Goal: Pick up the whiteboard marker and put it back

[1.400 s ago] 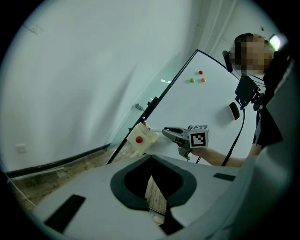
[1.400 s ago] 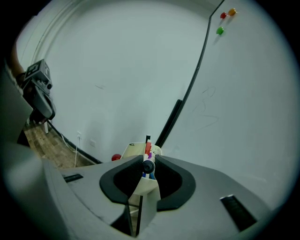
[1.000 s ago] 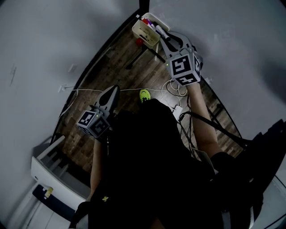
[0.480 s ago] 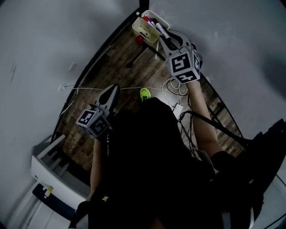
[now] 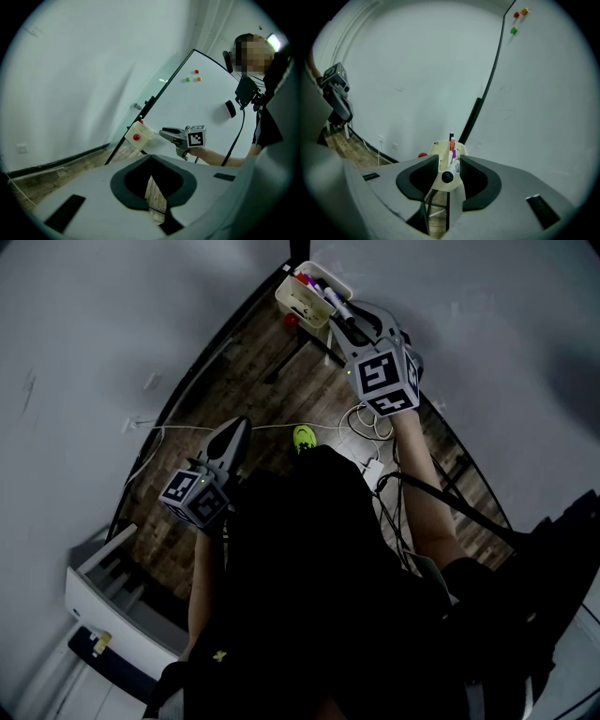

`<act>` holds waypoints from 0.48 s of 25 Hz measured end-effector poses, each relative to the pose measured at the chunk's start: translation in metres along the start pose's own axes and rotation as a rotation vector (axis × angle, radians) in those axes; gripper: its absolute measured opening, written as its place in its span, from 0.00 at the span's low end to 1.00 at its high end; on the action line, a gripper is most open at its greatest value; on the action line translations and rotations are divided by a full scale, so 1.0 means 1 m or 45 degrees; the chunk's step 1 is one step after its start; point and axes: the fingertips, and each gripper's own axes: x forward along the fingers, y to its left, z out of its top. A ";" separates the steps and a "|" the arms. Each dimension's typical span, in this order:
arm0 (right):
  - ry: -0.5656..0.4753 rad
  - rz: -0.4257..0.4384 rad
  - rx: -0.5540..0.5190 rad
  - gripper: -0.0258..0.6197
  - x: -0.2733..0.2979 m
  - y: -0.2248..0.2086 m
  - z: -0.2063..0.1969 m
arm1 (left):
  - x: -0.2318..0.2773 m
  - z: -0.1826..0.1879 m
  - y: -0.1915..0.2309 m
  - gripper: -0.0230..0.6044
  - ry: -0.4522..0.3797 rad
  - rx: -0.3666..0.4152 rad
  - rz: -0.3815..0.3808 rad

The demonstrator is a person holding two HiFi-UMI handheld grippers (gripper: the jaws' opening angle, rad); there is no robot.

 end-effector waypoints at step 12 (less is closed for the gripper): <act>-0.004 -0.036 0.049 0.25 -0.021 -0.005 -0.004 | 0.001 0.015 0.003 0.09 0.017 0.043 -0.029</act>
